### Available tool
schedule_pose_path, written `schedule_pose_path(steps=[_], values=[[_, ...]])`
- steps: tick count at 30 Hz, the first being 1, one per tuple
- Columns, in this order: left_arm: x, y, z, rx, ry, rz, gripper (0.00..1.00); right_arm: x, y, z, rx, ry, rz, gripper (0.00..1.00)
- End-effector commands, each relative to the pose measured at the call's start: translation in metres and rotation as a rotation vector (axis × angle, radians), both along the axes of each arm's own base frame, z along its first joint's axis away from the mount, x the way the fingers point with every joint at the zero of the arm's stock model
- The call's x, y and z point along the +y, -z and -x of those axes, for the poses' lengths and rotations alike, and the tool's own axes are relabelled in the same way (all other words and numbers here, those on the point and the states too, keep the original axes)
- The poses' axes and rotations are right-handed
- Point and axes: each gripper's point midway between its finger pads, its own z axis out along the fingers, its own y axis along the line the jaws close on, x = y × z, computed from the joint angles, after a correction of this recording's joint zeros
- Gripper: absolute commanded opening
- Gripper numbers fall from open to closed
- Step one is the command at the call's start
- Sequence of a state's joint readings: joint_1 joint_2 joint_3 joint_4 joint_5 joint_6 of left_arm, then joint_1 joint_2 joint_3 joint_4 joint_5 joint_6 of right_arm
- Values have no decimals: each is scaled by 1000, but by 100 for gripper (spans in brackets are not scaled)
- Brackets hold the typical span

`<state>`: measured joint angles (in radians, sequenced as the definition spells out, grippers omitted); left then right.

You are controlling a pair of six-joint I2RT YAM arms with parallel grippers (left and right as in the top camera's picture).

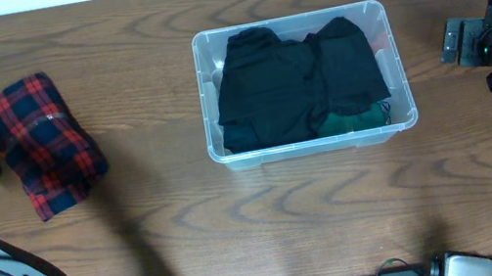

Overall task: Pack container
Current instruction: 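Lower the left gripper onto the plaid shirt and grasp it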

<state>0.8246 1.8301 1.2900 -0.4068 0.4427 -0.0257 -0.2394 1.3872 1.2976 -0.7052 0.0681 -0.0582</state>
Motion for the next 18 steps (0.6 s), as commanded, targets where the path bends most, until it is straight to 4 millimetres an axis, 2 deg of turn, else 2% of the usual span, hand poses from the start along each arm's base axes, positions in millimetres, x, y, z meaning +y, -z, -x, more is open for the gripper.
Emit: schedule_pose_path(steps=[1,4,9,14,18], values=[[8,-16,-5,-42,-27,-10,42,-3,-8,1,-22,15,4,99],[12,-15,-9,-52,-12,-34,75,-3,-8,1,-22,15,4,99],[8,-9,-19,-51,72,-87,86,-3,-8,1,-22,15,4,99],[-7,5,-36,-37,214,-153,87,-3,-8,1,-22,15,4,99],[-16,15,-44,-27,245,-146,88,-3,-8,1,-22,15,4,99]])
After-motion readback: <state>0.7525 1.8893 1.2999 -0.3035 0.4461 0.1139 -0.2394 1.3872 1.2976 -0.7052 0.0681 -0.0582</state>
